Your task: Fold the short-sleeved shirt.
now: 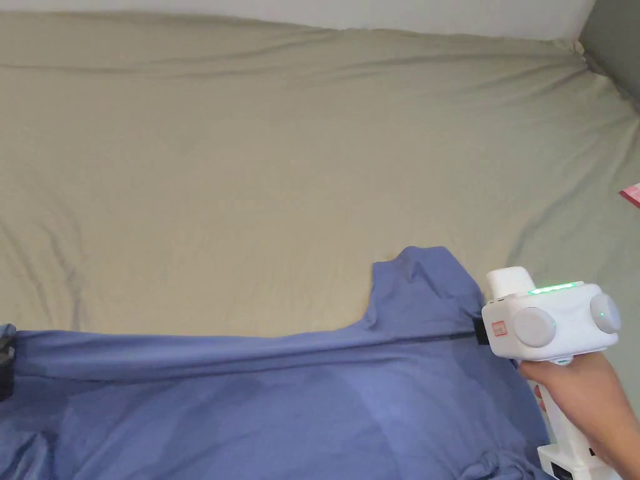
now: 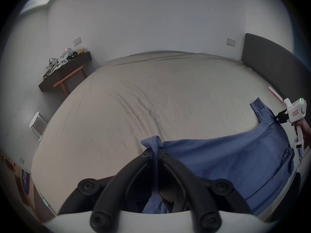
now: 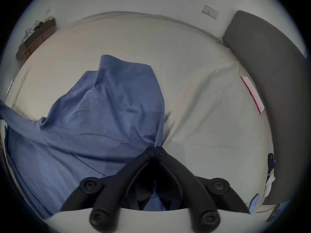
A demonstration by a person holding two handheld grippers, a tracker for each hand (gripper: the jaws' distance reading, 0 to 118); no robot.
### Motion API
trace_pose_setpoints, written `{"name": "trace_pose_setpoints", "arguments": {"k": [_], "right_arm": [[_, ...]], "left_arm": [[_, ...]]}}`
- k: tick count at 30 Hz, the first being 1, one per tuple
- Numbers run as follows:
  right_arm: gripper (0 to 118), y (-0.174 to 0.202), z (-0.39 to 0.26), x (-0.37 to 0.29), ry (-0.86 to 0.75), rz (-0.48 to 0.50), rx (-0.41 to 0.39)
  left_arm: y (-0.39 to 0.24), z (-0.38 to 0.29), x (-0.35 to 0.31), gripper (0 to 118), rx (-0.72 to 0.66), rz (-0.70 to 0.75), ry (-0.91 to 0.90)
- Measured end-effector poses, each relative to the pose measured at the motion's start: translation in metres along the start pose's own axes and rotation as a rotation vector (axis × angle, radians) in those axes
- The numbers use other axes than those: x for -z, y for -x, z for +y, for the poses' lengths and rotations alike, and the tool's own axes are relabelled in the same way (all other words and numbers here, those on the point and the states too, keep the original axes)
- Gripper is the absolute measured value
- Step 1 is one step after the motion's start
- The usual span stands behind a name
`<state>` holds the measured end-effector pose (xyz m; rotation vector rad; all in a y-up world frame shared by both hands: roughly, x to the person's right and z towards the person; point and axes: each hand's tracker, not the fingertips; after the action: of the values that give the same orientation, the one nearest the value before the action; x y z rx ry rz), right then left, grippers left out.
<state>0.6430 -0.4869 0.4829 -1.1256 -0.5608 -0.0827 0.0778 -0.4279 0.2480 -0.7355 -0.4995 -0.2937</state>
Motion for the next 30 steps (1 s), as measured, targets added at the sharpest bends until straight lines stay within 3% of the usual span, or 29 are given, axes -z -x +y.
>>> {"name": "trace_pose_setpoints", "arguments": {"k": [3,6,9,13,21,30], "right_arm": [[3,-0.015,0.001,-0.028,-0.052,0.03,0.094],[3,-0.027,0.003,-0.068,-0.101,0.094,0.115],[3,-0.026,0.001,-0.117,-0.158,0.104,0.057],[3,-0.014,-0.016,-0.169,-0.194,0.045,-0.103],[3,-0.015,-0.083,-0.216,-0.154,0.111,-0.116],[3,-0.005,-0.179,-0.205,0.073,0.233,-0.189]], "left_arm": [[-0.001,0.005,-0.007,3,0.001,0.006,-0.018],[0.001,0.013,-0.021,3,-0.019,-0.001,-0.051],[0.003,0.02,-0.039,3,-0.015,0.006,-0.079],[0.009,0.021,-0.06,3,0.011,0.015,-0.084],[0.018,-0.01,-0.097,3,0.119,0.019,-0.038],[0.029,-0.069,-0.096,3,0.175,0.009,0.101]]}}
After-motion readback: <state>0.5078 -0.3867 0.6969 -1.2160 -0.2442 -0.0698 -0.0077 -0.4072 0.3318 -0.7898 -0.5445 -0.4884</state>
